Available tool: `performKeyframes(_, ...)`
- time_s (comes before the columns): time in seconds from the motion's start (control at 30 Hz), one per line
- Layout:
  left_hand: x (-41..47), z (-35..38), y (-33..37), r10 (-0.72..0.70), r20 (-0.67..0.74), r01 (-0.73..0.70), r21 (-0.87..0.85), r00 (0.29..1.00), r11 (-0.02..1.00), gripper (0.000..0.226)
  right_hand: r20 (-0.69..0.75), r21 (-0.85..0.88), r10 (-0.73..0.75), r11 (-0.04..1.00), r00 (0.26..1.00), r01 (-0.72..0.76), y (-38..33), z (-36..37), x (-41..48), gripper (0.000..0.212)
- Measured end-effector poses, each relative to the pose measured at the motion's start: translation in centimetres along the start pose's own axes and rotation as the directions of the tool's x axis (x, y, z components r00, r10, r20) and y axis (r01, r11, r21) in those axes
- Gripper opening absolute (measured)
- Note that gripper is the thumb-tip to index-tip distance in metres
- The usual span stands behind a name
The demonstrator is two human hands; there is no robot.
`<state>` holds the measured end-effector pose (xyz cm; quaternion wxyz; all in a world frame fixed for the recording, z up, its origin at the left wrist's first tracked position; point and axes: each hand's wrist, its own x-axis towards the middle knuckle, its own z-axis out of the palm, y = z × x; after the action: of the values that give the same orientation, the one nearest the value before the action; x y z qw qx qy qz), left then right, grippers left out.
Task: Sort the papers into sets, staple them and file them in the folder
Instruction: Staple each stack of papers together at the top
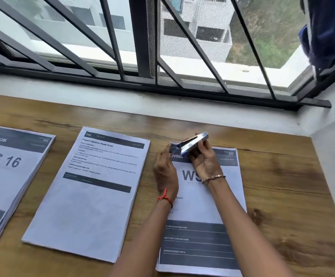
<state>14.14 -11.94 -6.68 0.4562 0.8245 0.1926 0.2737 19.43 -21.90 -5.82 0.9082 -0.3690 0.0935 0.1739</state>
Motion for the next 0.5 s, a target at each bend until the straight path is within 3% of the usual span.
performKeyframes(0.17, 0.0, -0.2, 0.1, -0.079, -0.032, 0.076, -0.079, 0.996, 0.994, 0.035, 0.016, -0.108, -0.018, 0.994, 1.0, 0.019, -0.6, 1.0, 0.9, 0.073)
performKeyframes(0.37, 0.1, 0.0, -0.5, -0.042, -0.025, 0.041, -0.054, 0.999, 0.998, 0.028, 0.027, -0.156, -0.015, 0.988, 1.0, 0.019, -0.9, 0.9, 1.2, 0.075)
performKeyframes(0.5, 0.2, 0.2, -0.8, -0.06, -0.032, 0.059, -0.054, 0.998, 0.997, 0.027, 0.034, -0.28, -0.009, 0.96, 0.999, 0.019, -1.2, 0.9, 1.6, 0.069)
